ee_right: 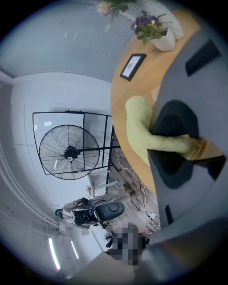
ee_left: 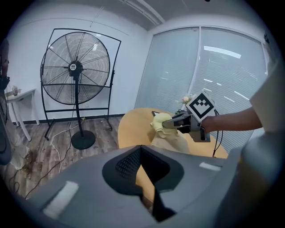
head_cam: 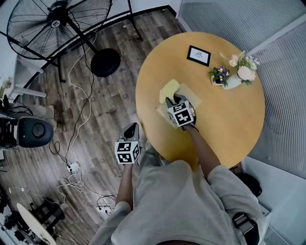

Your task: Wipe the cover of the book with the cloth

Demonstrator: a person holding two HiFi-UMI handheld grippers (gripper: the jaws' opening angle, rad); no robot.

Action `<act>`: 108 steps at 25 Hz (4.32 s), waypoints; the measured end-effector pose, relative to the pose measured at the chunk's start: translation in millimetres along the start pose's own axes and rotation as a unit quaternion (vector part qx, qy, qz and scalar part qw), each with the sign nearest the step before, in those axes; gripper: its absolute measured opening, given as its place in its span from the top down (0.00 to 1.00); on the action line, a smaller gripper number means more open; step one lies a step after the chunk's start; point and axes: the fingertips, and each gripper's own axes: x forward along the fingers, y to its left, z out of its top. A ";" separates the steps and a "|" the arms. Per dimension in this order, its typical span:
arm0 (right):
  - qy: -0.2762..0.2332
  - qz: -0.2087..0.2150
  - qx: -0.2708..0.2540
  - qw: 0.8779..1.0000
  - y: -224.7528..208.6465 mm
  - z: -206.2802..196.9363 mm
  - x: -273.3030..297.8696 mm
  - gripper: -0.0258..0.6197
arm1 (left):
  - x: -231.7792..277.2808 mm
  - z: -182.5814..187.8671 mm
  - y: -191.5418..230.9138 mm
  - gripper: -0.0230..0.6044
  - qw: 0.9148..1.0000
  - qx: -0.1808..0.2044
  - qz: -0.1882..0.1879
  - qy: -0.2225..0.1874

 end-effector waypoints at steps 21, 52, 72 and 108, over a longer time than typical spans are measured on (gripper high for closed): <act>0.037 -0.009 0.074 0.997 -21.9 -47.2 4.6 0.86 | 7.4 -0.3 -9.6 0.95 1.000 0.009 -0.014 0.008; 0.072 -0.113 0.115 0.984 -114.9 -108.5 -58.8 0.86 | 34.5 19.3 -46.1 0.95 0.996 0.053 -0.072 0.020; 0.103 -0.176 0.135 0.970 -152.6 -151.1 -101.4 0.86 | 35.2 25.0 -57.7 0.95 0.994 0.065 -0.090 0.015; 0.038 -0.015 -0.036 0.999 32.3 -17.2 -20.5 0.86 | 2.3 10.3 -40.6 0.95 0.998 0.039 -0.045 -0.002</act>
